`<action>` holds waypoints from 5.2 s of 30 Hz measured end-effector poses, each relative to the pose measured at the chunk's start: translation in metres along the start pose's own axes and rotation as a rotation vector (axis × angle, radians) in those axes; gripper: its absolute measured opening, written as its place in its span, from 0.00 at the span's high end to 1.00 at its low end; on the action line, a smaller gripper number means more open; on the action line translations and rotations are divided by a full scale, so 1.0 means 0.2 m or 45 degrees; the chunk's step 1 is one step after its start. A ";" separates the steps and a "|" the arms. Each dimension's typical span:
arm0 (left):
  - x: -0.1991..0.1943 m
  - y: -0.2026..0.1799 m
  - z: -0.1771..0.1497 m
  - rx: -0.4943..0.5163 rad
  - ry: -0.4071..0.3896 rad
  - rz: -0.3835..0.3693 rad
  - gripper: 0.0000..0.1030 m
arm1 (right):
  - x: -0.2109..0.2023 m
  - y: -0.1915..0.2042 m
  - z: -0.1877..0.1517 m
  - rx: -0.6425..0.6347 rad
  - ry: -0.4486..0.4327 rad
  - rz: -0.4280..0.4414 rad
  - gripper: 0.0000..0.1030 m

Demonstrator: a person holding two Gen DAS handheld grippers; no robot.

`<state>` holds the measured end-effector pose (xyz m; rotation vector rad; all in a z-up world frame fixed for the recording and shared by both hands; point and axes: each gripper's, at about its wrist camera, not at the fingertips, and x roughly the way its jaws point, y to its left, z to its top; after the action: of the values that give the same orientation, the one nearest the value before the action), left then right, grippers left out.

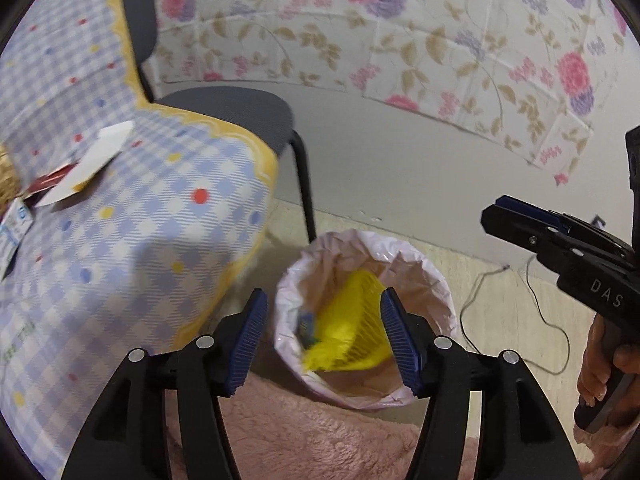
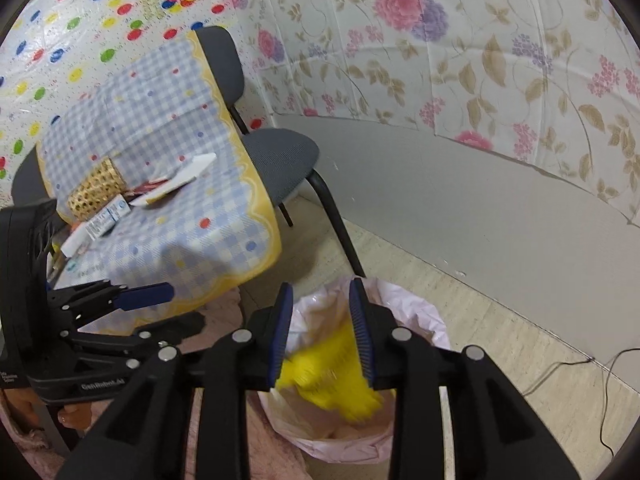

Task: Collect trash
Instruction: 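Drop the mesh net and snack bag into the pink trash bin with both tools, then grasp the red card packet with the right tool and lift it, then grasp the woven bamboo tube with the left tool and lift it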

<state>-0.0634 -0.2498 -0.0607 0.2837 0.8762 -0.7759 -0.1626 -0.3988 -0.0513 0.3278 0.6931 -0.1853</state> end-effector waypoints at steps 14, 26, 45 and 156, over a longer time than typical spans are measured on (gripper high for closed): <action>-0.34 0.36 -0.14 -0.247 -0.173 0.166 0.40 | 0.01 0.36 0.18 -0.174 -0.078 0.216 0.72; -0.53 0.73 -0.30 -0.468 -0.241 0.395 0.39 | 0.22 0.78 0.24 -0.409 0.014 0.302 0.63; -0.62 1.28 -0.32 -0.669 -0.241 0.730 0.16 | 0.84 1.43 0.36 -0.918 0.067 0.195 0.46; -0.82 0.94 -0.06 -0.419 -0.604 0.581 0.31 | 0.21 0.86 0.61 -0.351 -0.221 0.530 0.98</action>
<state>-0.0013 -0.0324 0.0441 -0.0014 0.4500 -0.2456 -0.0108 -0.2835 0.0484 0.1827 0.4586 0.2736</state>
